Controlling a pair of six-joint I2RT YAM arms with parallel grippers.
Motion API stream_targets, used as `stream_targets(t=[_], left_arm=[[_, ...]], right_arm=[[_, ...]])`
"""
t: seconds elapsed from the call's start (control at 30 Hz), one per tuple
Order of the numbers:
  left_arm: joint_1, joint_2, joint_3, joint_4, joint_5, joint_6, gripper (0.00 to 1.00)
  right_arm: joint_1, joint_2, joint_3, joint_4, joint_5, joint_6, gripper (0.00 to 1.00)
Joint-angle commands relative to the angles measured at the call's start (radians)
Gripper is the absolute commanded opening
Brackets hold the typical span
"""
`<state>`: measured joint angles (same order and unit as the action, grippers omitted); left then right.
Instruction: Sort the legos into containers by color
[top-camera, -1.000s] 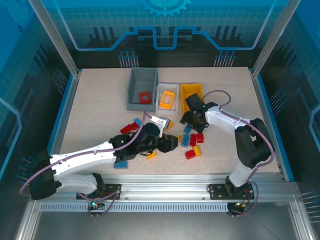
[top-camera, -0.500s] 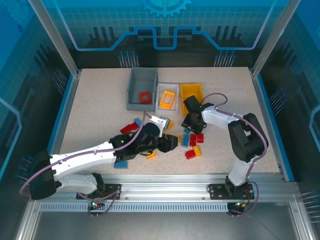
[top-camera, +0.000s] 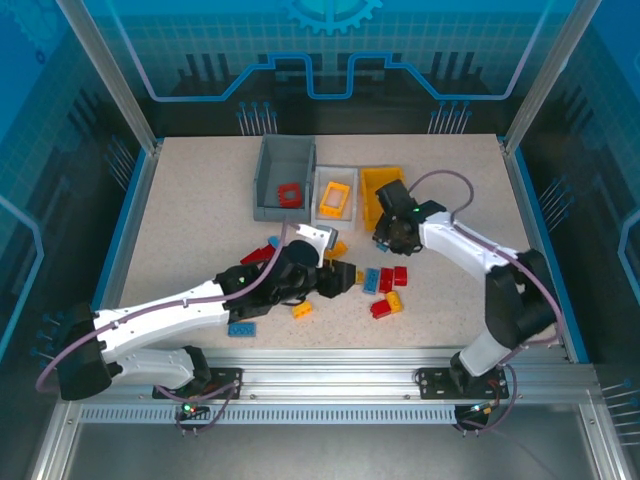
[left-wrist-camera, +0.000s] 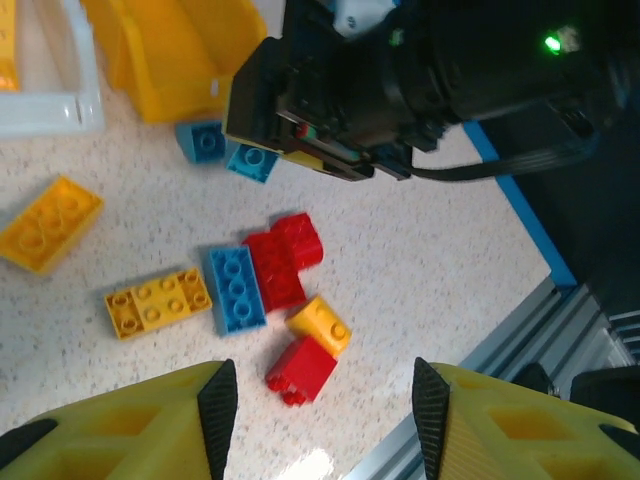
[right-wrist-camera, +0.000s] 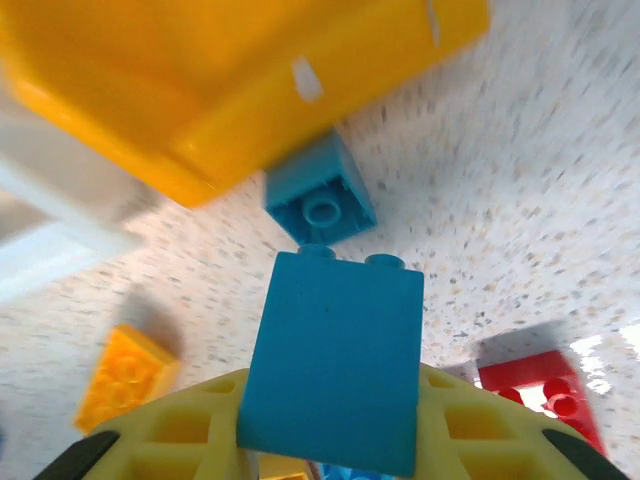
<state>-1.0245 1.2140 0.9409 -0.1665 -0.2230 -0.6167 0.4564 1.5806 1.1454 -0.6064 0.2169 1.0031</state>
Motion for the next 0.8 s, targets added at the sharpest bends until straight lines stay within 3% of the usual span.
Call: stream_targets(t=[0.0,0.23,0.57,0.77], left_arm=[[-0.005,0.042,0.128,-0.039,-0.069,0.049,0.53],[0.038,0.138,0.236,-0.063,-0.058,0.034,0.53],[0.07,0.175,0.287,-0.102,-0.08,0.023,0.53],[0.083,0.148,0.259,-0.171,-0.104,-0.011,0.53]], right_arm=[[-0.036,-0.043,0.066,0.008,0.064,-0.152,0.33],[-0.144,0.227,0.377,0.014,-0.11,-0.453,0.31],[-0.215,0.522,0.624,-0.057,-0.211,-0.499,0.39],[-0.215,0.501,0.636,-0.079,-0.214,-0.505,0.6]])
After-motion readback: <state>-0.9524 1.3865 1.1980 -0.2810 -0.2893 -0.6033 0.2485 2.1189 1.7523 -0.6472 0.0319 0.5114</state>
